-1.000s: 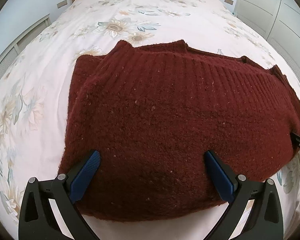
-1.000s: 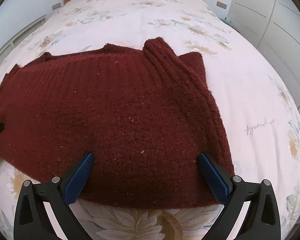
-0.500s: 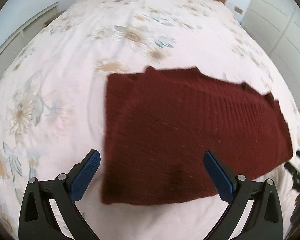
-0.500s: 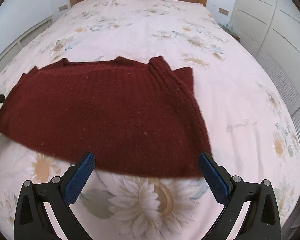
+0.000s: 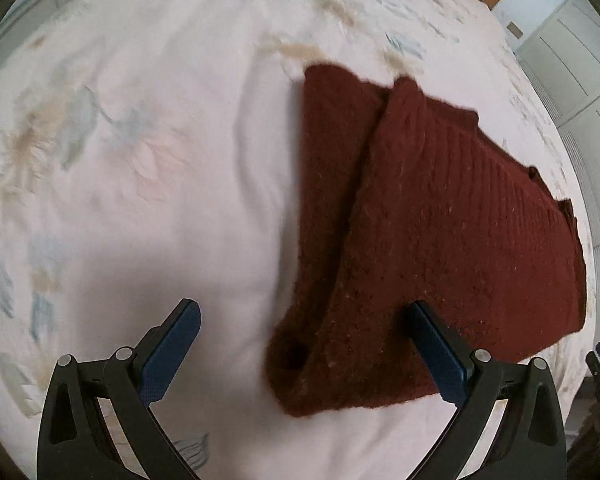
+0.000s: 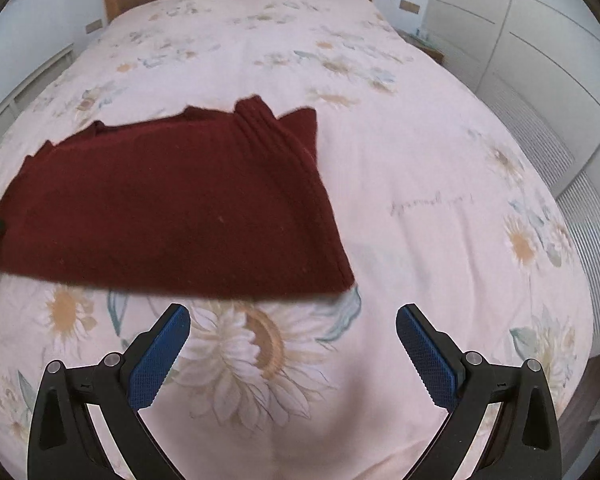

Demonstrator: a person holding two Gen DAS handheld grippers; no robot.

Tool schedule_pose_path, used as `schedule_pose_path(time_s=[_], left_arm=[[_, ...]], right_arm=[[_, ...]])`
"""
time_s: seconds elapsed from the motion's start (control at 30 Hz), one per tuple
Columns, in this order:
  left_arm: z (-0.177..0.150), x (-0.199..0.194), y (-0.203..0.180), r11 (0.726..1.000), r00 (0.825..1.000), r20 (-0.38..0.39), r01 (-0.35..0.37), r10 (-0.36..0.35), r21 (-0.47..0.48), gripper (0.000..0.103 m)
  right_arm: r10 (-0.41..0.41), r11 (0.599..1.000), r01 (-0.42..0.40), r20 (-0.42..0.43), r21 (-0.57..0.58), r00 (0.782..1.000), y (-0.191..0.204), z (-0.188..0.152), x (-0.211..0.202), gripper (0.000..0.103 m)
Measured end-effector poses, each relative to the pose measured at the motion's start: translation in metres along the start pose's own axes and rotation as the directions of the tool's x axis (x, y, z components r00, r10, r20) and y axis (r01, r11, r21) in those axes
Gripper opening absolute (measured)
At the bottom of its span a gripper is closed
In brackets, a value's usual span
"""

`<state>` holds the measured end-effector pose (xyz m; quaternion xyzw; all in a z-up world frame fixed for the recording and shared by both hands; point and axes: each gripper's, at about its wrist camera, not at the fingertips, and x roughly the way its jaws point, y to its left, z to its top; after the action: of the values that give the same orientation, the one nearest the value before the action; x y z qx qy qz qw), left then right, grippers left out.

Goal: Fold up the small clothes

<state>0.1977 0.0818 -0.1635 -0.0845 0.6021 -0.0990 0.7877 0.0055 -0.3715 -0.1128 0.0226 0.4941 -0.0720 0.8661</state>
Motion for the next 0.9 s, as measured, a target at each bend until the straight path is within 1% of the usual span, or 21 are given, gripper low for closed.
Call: schedule_pose_path(time_s=[0.07, 0.23, 0.27, 0.3, 0.37, 0.4, 0.43, 0.47, 0.5, 0.57, 0.67, 0.73, 0.77, 0.87, 0.9], left_arm=[[0.001, 0.007, -0.004, 0.999, 0.999, -0.016, 0.032, -0.031, 0.009, 0.102], [0.003, 0.017, -0.01, 0.997, 0.997, -0.032, 0.07, -0.069, 0.023, 0.101], [0.004, 0.018, -0.012, 0.996, 0.996, -0.036, 0.08, -0.079, 0.03, 0.097], [0.004, 0.019, -0.014, 0.994, 0.994, -0.04, 0.099, -0.097, 0.039, 0.082], [0.007, 0.02, -0.02, 0.99, 0.991, -0.049, 0.128, -0.125, 0.056, 0.067], [0.007, 0.018, -0.024, 0.989, 0.992, -0.048, 0.123, -0.12, 0.077, 0.057], [0.007, 0.017, -0.028, 0.987, 0.991, -0.047, 0.126, -0.121, 0.104, 0.051], [0.007, 0.016, -0.032, 0.983, 0.991, -0.047, 0.133, -0.128, 0.126, 0.041], [0.007, 0.014, -0.036, 0.981, 0.991, -0.047, 0.13, -0.125, 0.14, 0.035], [0.009, 0.008, -0.04, 0.981, 0.991, -0.043, 0.129, -0.124, 0.144, 0.028], [0.007, -0.014, -0.049, 0.979, 0.993, -0.019, 0.122, -0.121, 0.165, 0.025], [0.009, -0.033, -0.06, 0.975, 0.989, -0.006, 0.144, -0.145, 0.169, 0.025], [0.005, -0.042, -0.064, 0.973, 0.988, 0.001, 0.152, -0.154, 0.173, 0.024], [0.013, -0.07, -0.094, 0.965, 0.986, 0.025, 0.154, -0.163, 0.212, 0.024], [0.016, -0.079, -0.106, 0.96, 0.983, 0.03, 0.171, -0.182, 0.222, 0.023]], right_arm=[[-0.005, 1.0, 0.005, -0.011, 0.004, 1.0, -0.003, -0.004, 0.003, 0.103], [-0.004, 1.0, 0.004, -0.021, 0.019, 1.0, -0.008, -0.008, 0.007, 0.103], [-0.002, 1.0, 0.002, -0.022, 0.018, 1.0, -0.008, -0.009, 0.008, 0.103], [-0.001, 1.0, 0.001, -0.024, 0.015, 1.0, -0.007, -0.009, 0.009, 0.103], [-0.002, 1.0, 0.002, -0.027, 0.01, 1.0, -0.006, -0.01, 0.012, 0.103], [-0.003, 1.0, 0.003, -0.028, 0.01, 1.0, -0.006, -0.01, 0.012, 0.103], [-0.003, 1.0, 0.004, -0.028, 0.013, 1.0, -0.006, -0.01, 0.013, 0.103], [-0.001, 1.0, 0.002, -0.027, 0.016, 1.0, -0.006, -0.009, 0.014, 0.103], [0.003, 1.0, -0.002, -0.025, 0.02, 1.0, -0.006, -0.009, 0.014, 0.103], [0.016, 0.999, -0.015, -0.019, 0.033, 1.0, -0.007, -0.008, 0.014, 0.103], [0.027, 0.999, -0.027, -0.005, 0.041, 1.0, -0.008, -0.005, 0.011, 0.103], [0.037, 0.998, -0.037, 0.007, 0.047, 0.999, -0.01, -0.003, 0.008, 0.103], [0.044, 0.997, -0.045, 0.014, 0.056, 0.999, -0.012, -0.001, 0.006, 0.103], [0.061, 0.994, -0.065, 0.038, 0.09, 0.997, -0.023, 0.006, 0.001, 0.103], [0.062, 0.993, -0.066, 0.043, 0.099, 0.997, -0.027, 0.008, -0.001, 0.103]])
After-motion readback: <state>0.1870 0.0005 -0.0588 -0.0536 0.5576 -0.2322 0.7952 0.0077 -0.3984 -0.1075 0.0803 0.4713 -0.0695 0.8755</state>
